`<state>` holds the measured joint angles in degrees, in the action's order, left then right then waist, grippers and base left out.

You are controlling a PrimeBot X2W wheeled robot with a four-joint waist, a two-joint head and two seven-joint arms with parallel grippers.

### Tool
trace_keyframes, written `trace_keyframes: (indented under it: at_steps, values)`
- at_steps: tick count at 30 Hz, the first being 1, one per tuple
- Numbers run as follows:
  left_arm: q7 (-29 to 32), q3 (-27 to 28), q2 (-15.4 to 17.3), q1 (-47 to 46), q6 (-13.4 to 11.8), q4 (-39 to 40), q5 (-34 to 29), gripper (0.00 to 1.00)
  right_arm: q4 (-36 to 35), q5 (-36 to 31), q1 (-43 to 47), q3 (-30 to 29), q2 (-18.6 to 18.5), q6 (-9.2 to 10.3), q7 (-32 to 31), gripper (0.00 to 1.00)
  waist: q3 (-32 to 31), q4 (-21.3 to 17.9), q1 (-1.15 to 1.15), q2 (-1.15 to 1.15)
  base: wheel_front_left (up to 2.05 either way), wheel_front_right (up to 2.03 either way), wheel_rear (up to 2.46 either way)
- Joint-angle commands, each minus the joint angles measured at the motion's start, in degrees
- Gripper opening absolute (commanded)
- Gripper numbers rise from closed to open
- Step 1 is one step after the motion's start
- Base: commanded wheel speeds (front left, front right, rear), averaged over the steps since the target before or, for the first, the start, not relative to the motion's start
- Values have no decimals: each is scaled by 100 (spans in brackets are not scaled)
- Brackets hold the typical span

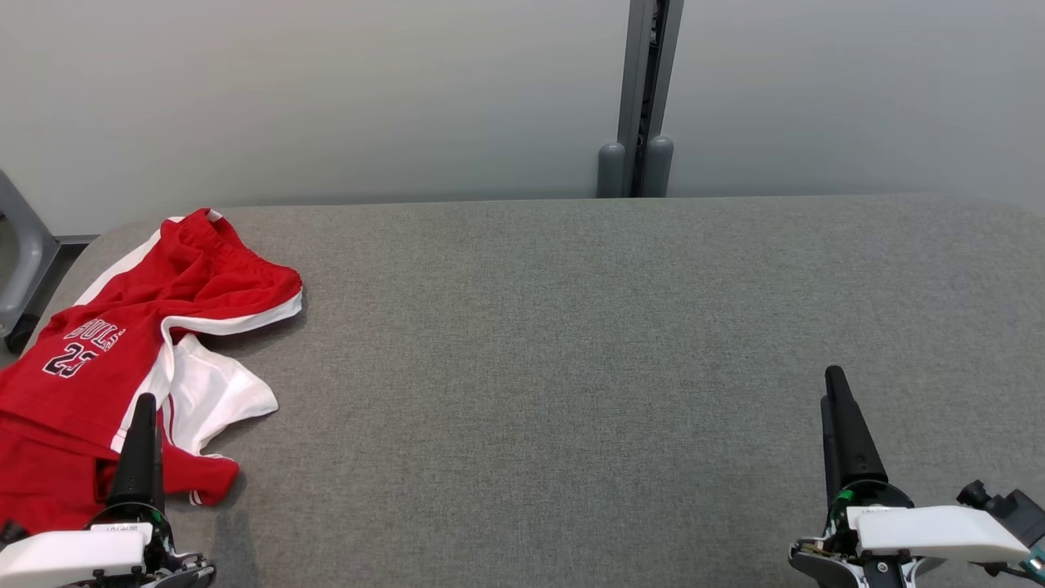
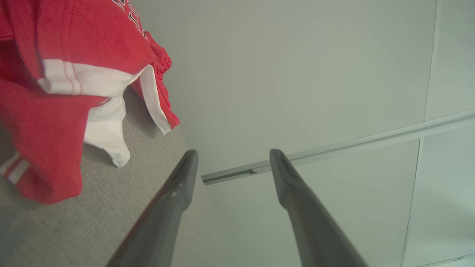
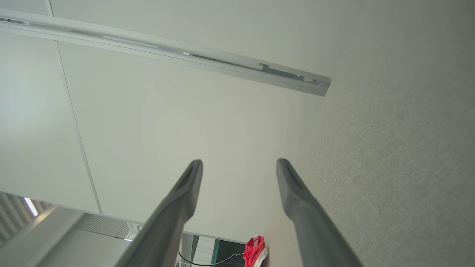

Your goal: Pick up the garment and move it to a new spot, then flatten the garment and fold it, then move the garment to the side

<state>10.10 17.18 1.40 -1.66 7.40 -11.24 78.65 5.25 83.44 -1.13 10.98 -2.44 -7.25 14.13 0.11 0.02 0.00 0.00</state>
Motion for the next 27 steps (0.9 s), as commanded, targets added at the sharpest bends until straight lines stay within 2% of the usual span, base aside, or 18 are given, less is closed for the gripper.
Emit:
trace_keyframes:
  at_steps: [1,7,15,27]
  values:
    - [-109,-61,94,-195,-20,139,-285,100,-151,-236,-186,-51,-32,-24,11,100,-1,-3,0,0,0,0,0]
    - [-304,-209,101,-219,-131,247,-673,100,-274,-597,-228,-37,-34,-25,19,100,-1,-9,0,0,0,0,0]
    - [-603,-438,112,-201,-152,391,-1370,100,-424,-1255,-291,-84,-39,-27,31,100,6,-27,0,0,0,0,0]
    - [-1006,-849,122,-195,-338,463,-2489,100,-436,-2636,-391,-180,-95,-29,48,100,16,-27,0,0,0,0,0]
